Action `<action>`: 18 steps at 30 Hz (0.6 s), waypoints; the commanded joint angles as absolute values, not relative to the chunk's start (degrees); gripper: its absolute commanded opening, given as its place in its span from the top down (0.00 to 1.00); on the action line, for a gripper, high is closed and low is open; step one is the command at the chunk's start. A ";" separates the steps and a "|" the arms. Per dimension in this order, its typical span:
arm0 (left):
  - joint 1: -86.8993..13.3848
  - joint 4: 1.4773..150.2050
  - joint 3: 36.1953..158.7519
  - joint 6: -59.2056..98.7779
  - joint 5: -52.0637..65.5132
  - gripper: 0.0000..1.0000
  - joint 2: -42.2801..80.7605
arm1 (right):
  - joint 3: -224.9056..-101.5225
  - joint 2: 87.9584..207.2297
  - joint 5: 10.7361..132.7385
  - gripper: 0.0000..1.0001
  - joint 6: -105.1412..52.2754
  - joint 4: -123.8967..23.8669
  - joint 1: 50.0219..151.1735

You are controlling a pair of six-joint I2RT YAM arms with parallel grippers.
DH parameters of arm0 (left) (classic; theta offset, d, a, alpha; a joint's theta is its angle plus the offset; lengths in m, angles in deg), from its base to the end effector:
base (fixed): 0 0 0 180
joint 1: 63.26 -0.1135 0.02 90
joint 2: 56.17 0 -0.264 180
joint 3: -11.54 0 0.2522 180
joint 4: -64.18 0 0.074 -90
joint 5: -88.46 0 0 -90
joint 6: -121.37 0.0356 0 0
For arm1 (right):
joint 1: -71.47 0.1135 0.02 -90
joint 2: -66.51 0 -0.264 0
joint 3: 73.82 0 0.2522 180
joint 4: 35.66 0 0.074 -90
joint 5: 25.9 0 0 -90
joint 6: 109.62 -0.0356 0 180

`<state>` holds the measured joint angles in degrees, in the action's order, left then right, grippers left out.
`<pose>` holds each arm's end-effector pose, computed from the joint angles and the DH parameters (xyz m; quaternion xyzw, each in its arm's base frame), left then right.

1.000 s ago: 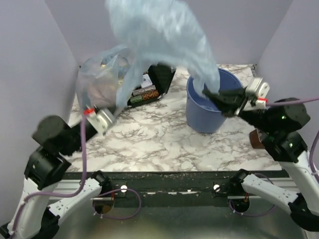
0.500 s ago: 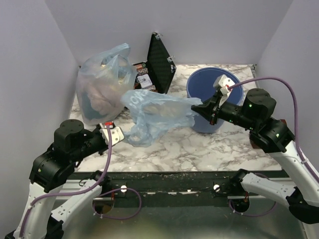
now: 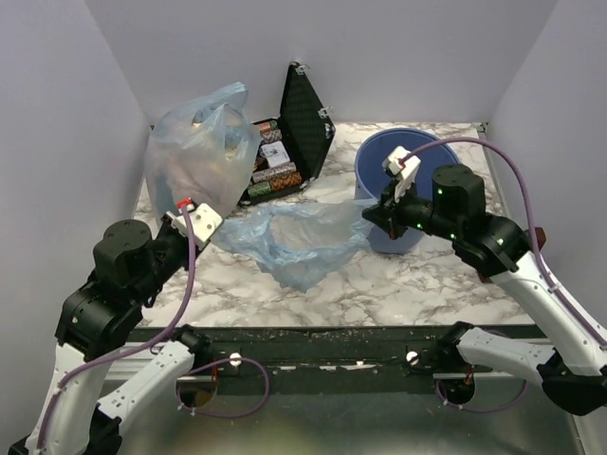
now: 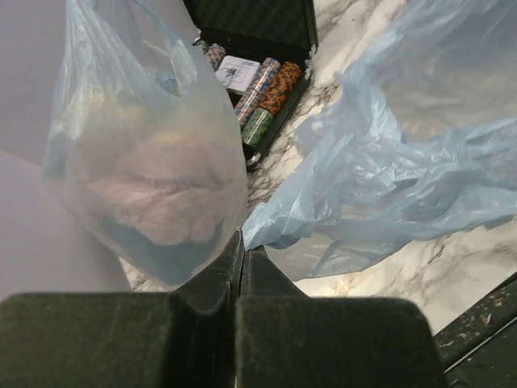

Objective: Put the trash bags into the trash bin

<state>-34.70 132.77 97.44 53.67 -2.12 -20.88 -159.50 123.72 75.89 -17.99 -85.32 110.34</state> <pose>0.0606 -0.0326 0.4271 0.3447 0.7318 -0.0280 0.5873 0.1513 0.1313 0.4163 -0.3385 0.7499 0.2598 0.5056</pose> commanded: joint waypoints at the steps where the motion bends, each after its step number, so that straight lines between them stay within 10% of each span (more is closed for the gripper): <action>1: -34.96 123.25 98.43 45.95 4.16 1.00 -13.83 | -162.97 128.90 83.96 0.99 -12.68 -80.14 110.05; 5: -36.09 101.20 115.15 56.21 -5.11 1.00 6.18 | -187.24 146.61 72.37 0.99 -9.08 -60.70 106.30; 11: -36.98 101.21 180.28 61.33 -3.15 1.00 37.07 | -256.74 176.47 73.49 0.99 -3.71 -58.28 104.60; 13: -36.80 112.51 174.60 59.94 4.14 1.00 30.89 | -248.14 168.35 76.21 0.99 -7.20 -71.58 104.69; 16: -36.80 126.16 125.95 54.85 14.16 1.00 3.71 | -183.68 135.22 85.77 0.99 -13.53 -71.36 104.87; 18: -36.71 135.12 103.17 51.34 20.67 1.00 -14.15 | -161.40 120.97 91.42 0.99 -12.24 -75.40 107.05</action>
